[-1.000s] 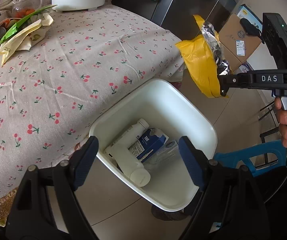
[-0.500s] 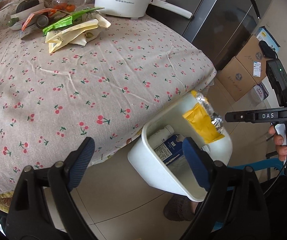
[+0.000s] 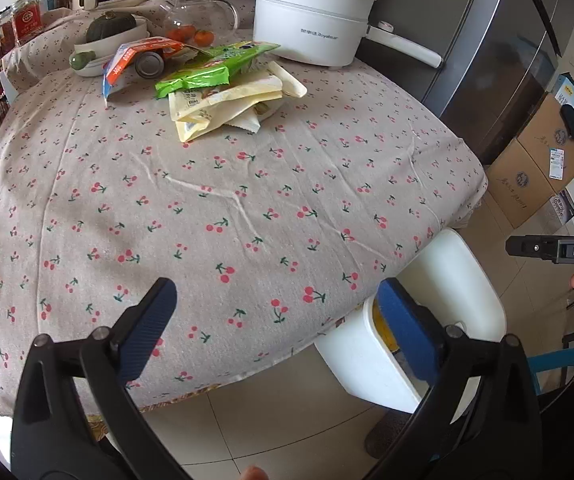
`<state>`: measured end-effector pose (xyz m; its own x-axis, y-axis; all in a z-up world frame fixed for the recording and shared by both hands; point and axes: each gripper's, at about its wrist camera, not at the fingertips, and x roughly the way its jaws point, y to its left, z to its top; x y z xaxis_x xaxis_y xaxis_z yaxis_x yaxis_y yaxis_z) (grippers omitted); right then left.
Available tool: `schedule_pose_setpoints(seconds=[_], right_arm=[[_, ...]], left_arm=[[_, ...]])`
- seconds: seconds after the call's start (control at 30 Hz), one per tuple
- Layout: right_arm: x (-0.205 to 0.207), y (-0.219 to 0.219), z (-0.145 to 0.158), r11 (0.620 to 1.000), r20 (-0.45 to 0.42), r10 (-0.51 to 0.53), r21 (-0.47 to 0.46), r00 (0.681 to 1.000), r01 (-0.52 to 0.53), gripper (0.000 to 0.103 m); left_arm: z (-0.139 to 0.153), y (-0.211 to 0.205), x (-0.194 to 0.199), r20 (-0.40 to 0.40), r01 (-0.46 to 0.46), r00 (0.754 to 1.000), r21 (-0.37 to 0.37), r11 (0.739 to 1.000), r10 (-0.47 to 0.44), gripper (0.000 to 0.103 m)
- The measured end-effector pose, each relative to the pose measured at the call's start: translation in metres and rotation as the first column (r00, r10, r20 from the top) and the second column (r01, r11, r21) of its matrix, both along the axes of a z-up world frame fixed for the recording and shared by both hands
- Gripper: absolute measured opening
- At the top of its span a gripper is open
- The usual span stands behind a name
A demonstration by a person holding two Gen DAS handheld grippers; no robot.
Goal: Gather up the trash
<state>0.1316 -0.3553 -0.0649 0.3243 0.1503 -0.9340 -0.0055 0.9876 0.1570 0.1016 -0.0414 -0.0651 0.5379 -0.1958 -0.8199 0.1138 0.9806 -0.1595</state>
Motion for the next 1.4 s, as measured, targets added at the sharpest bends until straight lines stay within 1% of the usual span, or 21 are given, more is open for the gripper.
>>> schedule_pose_setpoints(seconds=[0.1,0.27,0.4,0.53,0.63,0.73,0.8,0.83,0.93,0.97,1.0,1.03,1.1,1.13,1.23,1.3,1.4], right_arm=[[0.014,0.017,0.012,1.000,0.032,0.013,-0.013,0.999,-0.012,0.083],[0.042,0.053,0.029,0.999,0.067,0.047,-0.029,0.997,-0.045,0.084],[0.064,0.077,0.034,0.999,0.077,0.053,-0.017,0.996,-0.052,0.084],[0.083,0.089,0.032,1.000,0.073,0.030,0.001,0.997,-0.031,0.084],[0.094,0.093,0.028,1.000,0.063,0.016,0.000,0.998,-0.016,0.084],[0.103,0.094,0.023,1.000,0.052,0.006,-0.009,0.999,-0.006,0.084],[0.108,0.095,0.019,1.000,0.046,0.009,-0.020,0.999,-0.008,0.084],[0.110,0.095,0.018,1.000,0.046,0.011,-0.026,0.999,-0.010,0.084],[0.114,0.095,0.015,0.999,0.051,0.009,-0.043,0.999,-0.007,0.084],[0.116,0.095,0.014,0.999,0.054,0.010,-0.042,0.999,-0.008,0.084],[0.117,0.095,0.013,0.999,0.055,0.010,-0.041,0.998,-0.008,0.084],[0.118,0.095,0.012,0.999,0.055,0.012,-0.039,0.998,-0.010,0.084],[0.120,0.098,0.011,0.999,0.064,0.026,-0.035,0.998,-0.024,0.084],[0.121,0.100,0.012,0.999,0.073,0.034,-0.034,0.997,-0.032,0.084],[0.125,0.107,0.014,0.999,0.105,0.045,-0.031,0.993,-0.042,0.084],[0.128,0.111,0.016,0.999,0.132,0.046,-0.007,0.990,-0.045,0.084],[0.134,0.118,0.021,0.996,0.171,0.045,0.062,0.984,-0.057,0.084]], left_arm=[[0.006,0.017,0.013,0.018,-0.034,0.999,0.032,0.999,0.034,0.102],[0.013,0.042,0.046,0.028,-0.104,0.994,0.100,0.990,0.102,0.102],[0.021,0.044,0.079,0.058,-0.090,0.995,0.144,0.986,0.082,0.102],[0.025,0.031,0.119,0.092,-0.053,0.995,0.205,0.977,0.035,0.102],[0.026,0.017,0.146,0.128,-0.021,0.992,0.247,0.969,-0.011,0.099],[0.021,0.003,0.170,0.137,0.026,0.988,0.264,0.964,-0.064,0.091],[0.013,-0.006,0.185,0.123,0.040,0.989,0.302,0.953,-0.080,0.078],[0.009,-0.009,0.191,0.112,0.045,0.990,0.316,0.948,-0.084,0.075],[-0.002,-0.015,0.205,0.089,0.036,0.993,0.356,0.934,-0.073,0.057],[-0.004,-0.017,0.208,0.085,0.036,0.994,0.365,0.930,-0.072,0.041],[-0.005,-0.017,0.209,0.081,0.036,0.994,0.368,0.929,-0.071,0.023],[-0.005,-0.016,0.209,0.084,0.031,0.994,0.373,0.927,-0.068,0.018],[0.002,-0.015,0.204,0.122,0.018,0.990,0.376,0.926,-0.069,0.013],[0.007,-0.013,0.199,0.141,0.016,0.987,0.372,0.928,-0.073,0.012],[0.022,-0.003,0.178,0.194,0.017,0.977,0.332,0.943,-0.086,0.009],[0.032,0.008,0.158,0.237,0.011,0.968,0.293,0.956,-0.084,0.007],[0.041,0.030,0.130,0.259,-0.004,0.964,0.206,0.979,-0.051,0.006]])
